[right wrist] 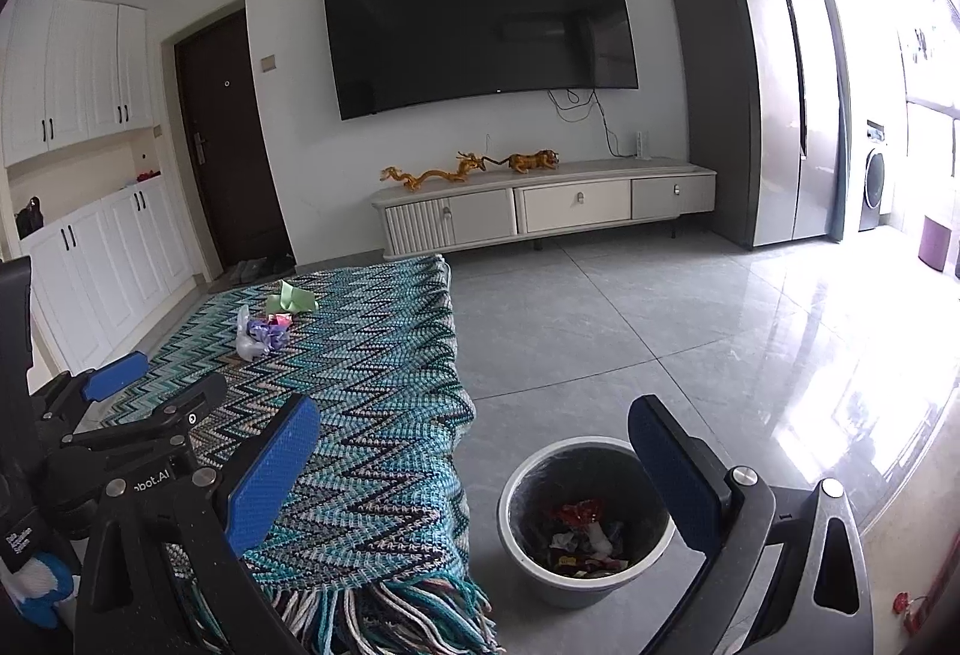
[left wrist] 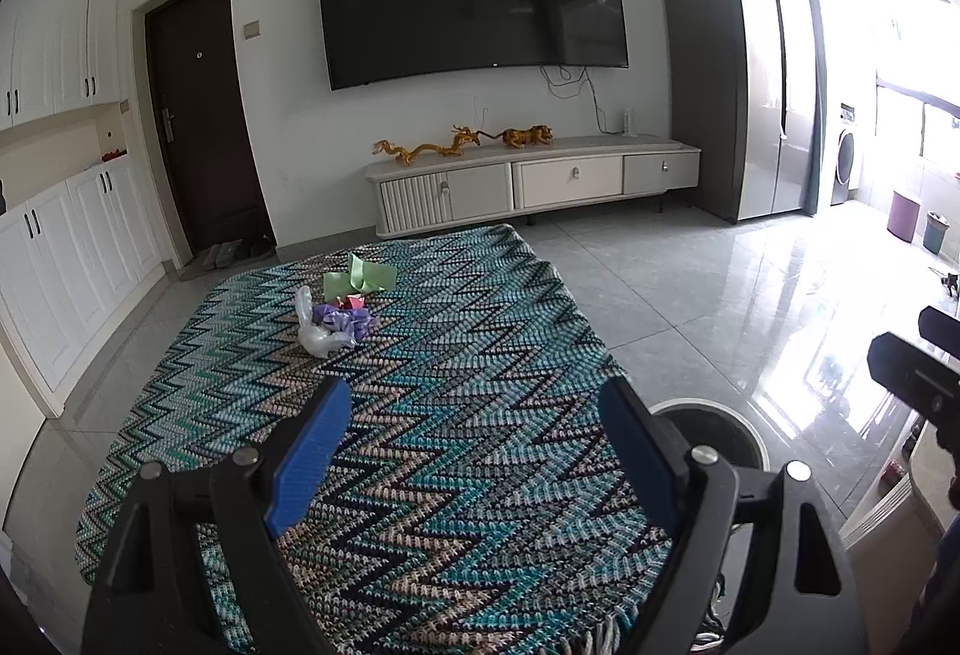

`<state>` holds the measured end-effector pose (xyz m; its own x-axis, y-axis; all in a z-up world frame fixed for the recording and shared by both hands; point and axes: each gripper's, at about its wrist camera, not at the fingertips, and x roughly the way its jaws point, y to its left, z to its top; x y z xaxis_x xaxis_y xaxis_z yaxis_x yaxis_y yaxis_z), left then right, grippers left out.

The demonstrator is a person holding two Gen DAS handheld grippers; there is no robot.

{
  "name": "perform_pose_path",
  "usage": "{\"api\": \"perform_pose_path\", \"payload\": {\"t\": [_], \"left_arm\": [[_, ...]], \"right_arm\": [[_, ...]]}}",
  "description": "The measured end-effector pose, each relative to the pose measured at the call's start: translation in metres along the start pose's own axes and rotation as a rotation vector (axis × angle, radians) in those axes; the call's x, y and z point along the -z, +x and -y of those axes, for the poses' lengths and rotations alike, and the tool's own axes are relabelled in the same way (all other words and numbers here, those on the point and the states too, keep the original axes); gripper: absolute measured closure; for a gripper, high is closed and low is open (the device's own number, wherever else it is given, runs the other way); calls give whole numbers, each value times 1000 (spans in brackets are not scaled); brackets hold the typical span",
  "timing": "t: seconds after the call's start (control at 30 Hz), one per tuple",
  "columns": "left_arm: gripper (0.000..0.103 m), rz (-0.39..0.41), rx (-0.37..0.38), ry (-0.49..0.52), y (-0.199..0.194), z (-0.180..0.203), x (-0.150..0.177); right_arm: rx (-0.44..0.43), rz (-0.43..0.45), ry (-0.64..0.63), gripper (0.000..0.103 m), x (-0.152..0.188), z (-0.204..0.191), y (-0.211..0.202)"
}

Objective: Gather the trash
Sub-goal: 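Move both open tools down to the remaining trash pile on the rug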

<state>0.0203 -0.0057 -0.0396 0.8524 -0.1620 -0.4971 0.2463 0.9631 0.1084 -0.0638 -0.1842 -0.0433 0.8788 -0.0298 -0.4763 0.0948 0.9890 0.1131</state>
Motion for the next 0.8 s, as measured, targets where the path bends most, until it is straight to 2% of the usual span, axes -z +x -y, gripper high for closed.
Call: {"api": "perform_pose_path", "payload": {"t": [0.17, 0.4, 0.5, 0.6, 0.73, 0.8], "left_arm": [[19, 23, -15, -50, -1, -33, -16], [19, 70, -148, -161, 5, -124, -63], [19, 79, -181, -195, 9, -154, -79], [19, 81, -187, -239, 17, -180, -89], [21, 66, -173, -297, 37, -203, -91], [23, 41, -157, -318, 53, -211, -88]], "right_arm": [[-42, 18, -30, 0, -23, -15, -6], [-172, 75, -117, 5, -81, -54, -18], [-247, 86, -130, 12, -111, -71, -14], [-276, 116, -162, 16, -135, -88, -9], [-364, 115, -168, 34, -160, -107, 13], [-376, 99, -179, 38, -165, -115, 32]]}}
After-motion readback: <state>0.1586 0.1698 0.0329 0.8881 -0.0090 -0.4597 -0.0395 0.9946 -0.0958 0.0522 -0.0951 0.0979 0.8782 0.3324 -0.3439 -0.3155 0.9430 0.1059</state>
